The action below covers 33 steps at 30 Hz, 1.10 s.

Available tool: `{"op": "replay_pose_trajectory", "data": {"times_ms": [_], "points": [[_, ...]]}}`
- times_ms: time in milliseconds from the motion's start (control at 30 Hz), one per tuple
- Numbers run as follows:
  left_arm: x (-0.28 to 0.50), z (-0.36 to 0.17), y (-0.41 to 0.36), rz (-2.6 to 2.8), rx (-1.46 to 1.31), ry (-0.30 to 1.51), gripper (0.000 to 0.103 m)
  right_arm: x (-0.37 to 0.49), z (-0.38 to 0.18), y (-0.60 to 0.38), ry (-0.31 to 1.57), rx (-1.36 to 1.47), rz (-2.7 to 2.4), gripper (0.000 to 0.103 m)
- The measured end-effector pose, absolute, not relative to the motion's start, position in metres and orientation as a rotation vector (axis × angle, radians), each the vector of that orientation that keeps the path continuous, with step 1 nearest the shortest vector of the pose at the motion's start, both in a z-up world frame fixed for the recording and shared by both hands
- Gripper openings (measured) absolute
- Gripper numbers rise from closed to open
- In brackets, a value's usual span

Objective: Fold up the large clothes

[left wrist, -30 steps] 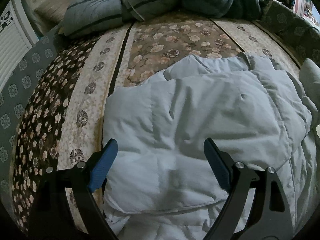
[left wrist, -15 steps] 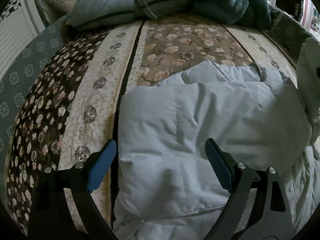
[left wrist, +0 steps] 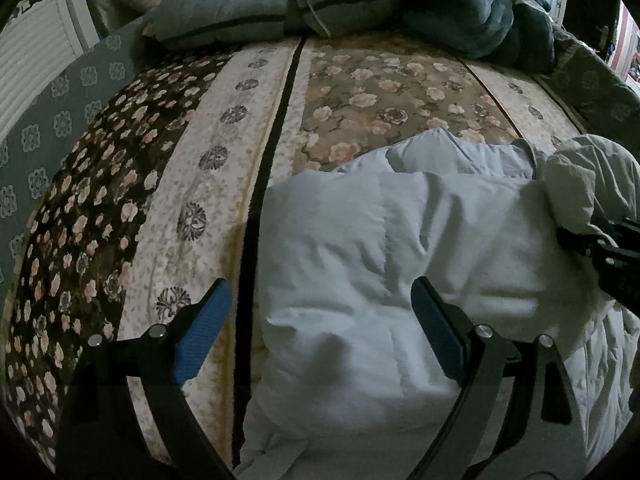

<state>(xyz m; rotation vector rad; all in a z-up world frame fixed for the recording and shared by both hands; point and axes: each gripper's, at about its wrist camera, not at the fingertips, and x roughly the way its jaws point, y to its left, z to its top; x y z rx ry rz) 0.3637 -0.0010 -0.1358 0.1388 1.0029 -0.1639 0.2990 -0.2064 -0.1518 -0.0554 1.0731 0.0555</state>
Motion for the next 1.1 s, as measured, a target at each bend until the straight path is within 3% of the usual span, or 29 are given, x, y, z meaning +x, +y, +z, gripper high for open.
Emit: {"op": "replay_pose_trajectory", "data": {"times_ms": [67, 133, 167, 200, 500, 900, 967, 1033, 1100], "points": [[0.364, -0.136, 0.000, -0.162, 0.137, 1.006, 0.090, 0.297, -0.149, -0.203, 1.086, -0.081, 0.053, 0.022], [0.364, -0.137, -0.001, -0.161, 0.139, 1.008, 0.091, 0.290, -0.144, -0.199, 1.101, -0.097, 0.076, 0.050], [0.364, -0.137, -0.002, -0.162, 0.140, 1.008, 0.092, 0.287, -0.140, -0.199, 1.112, -0.077, 0.108, 0.070], [0.363, -0.137, -0.004, -0.165, 0.142, 1.004, 0.094, 0.282, -0.135, -0.197, 1.114, -0.071, 0.125, 0.072], [0.359, -0.135, -0.017, -0.219, 0.121, 1.020, 0.095, 0.226, -0.099, -0.219, 1.037, -0.234, 0.014, 0.072], [0.347, -0.131, -0.125, -0.479, 0.076, 1.153, 0.093, 0.179, -0.105, -0.337, 1.006, -0.097, -0.200, 0.072], [0.349, -0.138, -0.147, -0.501, 0.117, 1.204, 0.082, 0.174, -0.108, -0.344, 1.000, -0.069, -0.206, 0.072], [0.351, -0.147, -0.163, -0.539, 0.124, 1.259, 0.052, 0.169, -0.113, -0.352, 0.996, -0.028, -0.212, 0.072], [0.352, -0.152, -0.177, -0.554, 0.122, 1.287, 0.036, 0.165, -0.119, -0.359, 0.996, 0.018, -0.209, 0.072]]}}
